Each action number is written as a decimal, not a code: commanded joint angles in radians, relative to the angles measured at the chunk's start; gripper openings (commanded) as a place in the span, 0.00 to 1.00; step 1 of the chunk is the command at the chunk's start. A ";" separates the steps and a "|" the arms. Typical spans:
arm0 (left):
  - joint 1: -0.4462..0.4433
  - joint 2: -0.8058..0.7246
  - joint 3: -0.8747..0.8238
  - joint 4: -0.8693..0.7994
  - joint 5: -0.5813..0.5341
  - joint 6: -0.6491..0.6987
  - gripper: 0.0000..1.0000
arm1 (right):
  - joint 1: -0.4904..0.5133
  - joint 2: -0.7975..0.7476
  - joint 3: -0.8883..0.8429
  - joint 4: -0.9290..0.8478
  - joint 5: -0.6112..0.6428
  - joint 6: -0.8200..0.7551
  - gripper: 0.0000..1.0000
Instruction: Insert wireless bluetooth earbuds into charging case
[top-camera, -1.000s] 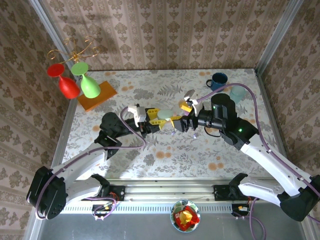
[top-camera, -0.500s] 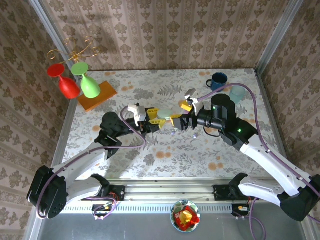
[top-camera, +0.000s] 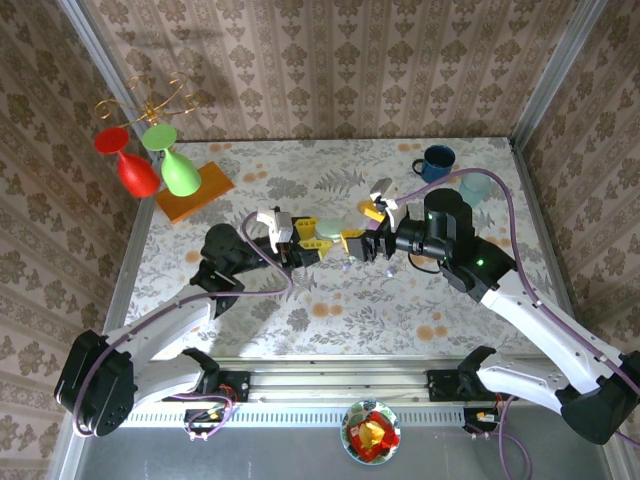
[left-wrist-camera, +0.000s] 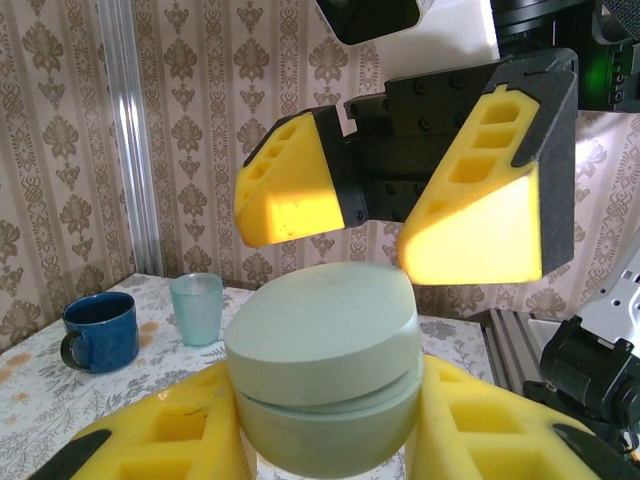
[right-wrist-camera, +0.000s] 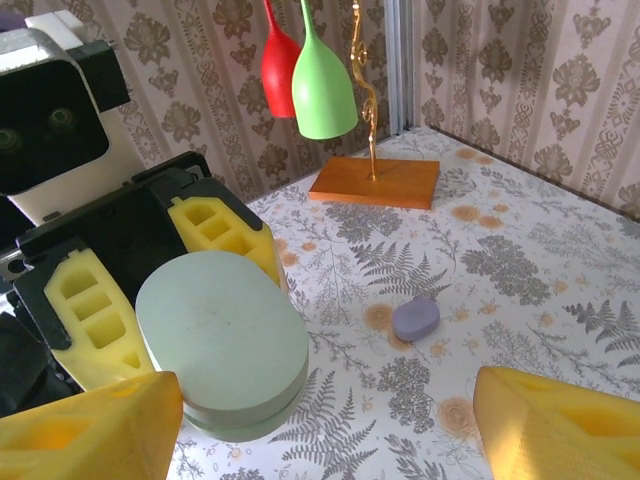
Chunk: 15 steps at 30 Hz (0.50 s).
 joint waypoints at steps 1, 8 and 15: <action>-0.004 0.011 0.024 0.009 0.032 -0.031 0.29 | 0.004 0.003 -0.009 -0.016 -0.027 -0.069 0.78; -0.003 0.011 0.030 0.003 0.039 -0.042 0.29 | 0.008 0.033 -0.006 -0.011 -0.028 -0.083 0.78; -0.004 0.002 0.030 -0.016 0.027 -0.035 0.29 | 0.016 0.058 -0.002 -0.008 -0.051 -0.110 0.79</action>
